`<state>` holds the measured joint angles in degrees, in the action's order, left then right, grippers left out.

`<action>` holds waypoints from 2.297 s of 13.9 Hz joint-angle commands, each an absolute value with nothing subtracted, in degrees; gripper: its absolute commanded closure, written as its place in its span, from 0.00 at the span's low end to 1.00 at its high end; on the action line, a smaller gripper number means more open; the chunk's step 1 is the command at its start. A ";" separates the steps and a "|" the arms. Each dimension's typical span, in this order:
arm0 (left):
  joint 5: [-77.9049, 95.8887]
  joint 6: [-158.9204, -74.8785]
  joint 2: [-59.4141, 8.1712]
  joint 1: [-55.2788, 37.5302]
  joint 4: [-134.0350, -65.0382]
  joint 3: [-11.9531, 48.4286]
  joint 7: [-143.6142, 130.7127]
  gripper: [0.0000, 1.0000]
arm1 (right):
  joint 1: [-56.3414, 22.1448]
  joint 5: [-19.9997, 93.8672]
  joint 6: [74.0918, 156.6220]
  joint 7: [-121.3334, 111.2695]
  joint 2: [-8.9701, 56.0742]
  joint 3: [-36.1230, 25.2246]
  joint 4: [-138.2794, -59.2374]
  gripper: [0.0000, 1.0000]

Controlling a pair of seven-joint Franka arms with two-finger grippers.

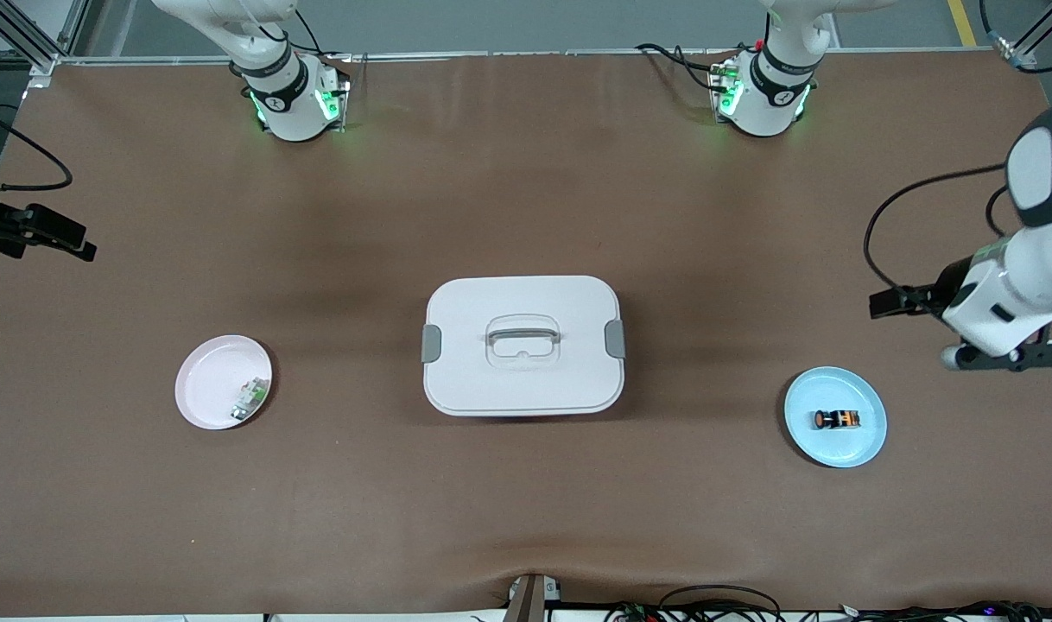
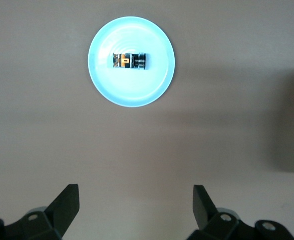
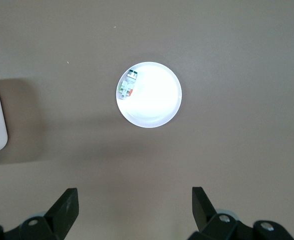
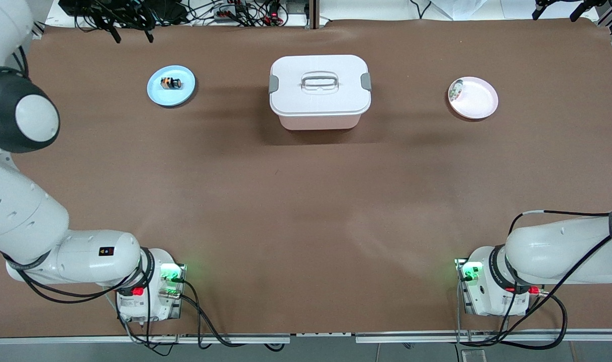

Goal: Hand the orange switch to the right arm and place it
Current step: 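Reach the left gripper down to the orange switch on the blue plate, then close the left gripper on the orange switch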

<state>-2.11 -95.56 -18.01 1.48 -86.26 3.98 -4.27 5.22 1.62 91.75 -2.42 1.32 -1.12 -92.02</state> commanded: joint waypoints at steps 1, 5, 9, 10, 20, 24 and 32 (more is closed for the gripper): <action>-2.28 -100.16 -22.05 2.10 -84.46 3.69 -4.39 0.00 | 6.06 0.88 91.05 -2.11 1.76 -0.18 -90.88 0.00; -2.64 -110.63 -29.87 4.21 -84.73 3.69 -3.25 0.00 | 6.06 0.88 91.05 -2.11 1.76 -0.18 -90.88 0.00; -2.64 -117.58 -34.45 4.66 -86.04 3.69 -3.25 0.00 | 6.06 0.88 91.05 -2.11 1.76 -0.18 -90.88 0.00; -2.64 -119.69 -34.80 4.66 -86.91 3.69 -3.16 0.00 | 6.06 0.88 91.05 -2.11 1.76 -0.18 -90.88 0.00; -4.73 -133.58 -42.18 4.49 -88.59 3.34 0.00 0.00 | 5.98 0.88 91.05 -2.11 1.76 -0.18 -90.88 0.00; -6.24 -136.32 -44.30 4.39 -88.24 3.43 -0.35 0.00 | 5.98 0.88 91.05 -2.11 1.76 -0.18 -90.88 0.00; -5.89 -136.05 -43.95 4.83 -90.78 3.43 0.00 0.04 | 5.98 0.88 91.05 -2.11 1.76 -0.18 -90.88 0.00</action>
